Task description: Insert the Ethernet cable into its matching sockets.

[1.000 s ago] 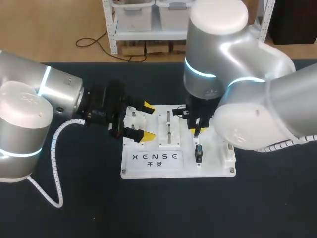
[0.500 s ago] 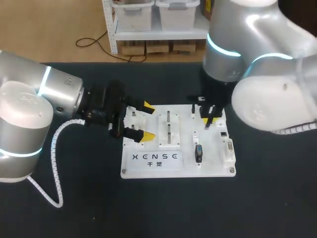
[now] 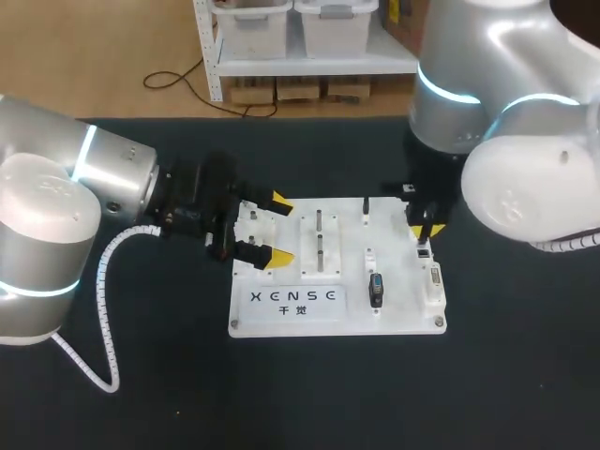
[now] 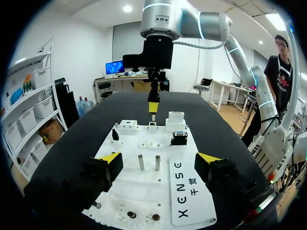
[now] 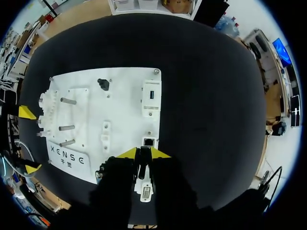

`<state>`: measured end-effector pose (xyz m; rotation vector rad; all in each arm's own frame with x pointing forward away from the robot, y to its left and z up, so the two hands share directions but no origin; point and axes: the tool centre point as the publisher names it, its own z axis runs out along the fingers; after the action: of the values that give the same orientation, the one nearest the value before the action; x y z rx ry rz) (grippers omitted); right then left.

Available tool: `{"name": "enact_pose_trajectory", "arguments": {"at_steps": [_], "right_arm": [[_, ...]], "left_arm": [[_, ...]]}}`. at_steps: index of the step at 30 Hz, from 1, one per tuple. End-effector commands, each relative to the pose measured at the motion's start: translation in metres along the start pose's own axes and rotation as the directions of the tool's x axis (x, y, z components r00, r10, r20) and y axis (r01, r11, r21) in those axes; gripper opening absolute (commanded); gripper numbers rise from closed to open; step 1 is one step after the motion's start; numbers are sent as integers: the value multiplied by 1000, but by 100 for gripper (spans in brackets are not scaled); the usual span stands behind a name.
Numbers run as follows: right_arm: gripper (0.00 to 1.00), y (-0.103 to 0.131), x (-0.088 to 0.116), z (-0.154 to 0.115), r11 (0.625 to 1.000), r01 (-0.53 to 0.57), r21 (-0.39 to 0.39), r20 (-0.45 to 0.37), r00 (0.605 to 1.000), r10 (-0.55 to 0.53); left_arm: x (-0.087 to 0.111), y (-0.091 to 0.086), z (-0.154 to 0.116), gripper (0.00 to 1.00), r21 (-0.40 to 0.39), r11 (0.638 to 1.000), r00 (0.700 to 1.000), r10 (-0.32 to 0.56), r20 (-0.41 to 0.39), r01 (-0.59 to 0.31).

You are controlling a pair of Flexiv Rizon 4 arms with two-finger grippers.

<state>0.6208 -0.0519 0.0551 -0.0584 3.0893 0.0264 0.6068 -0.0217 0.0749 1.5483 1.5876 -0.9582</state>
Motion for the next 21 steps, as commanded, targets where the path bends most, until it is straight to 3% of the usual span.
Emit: {"name": "enact_pose_trajectory", "arguments": {"at_steps": [1,21], "right_arm": [[0,-3,-1,6,1000,-4,3,1,1000,4],[0,-5,-3,19,1000,6,13,-22,1000,-6]], "left_arm": [[1,-1,0,100,-3,1000,1000,2,4,-2],[1,-1,0,100,-3,1000,1000,2,4,-2]]}}
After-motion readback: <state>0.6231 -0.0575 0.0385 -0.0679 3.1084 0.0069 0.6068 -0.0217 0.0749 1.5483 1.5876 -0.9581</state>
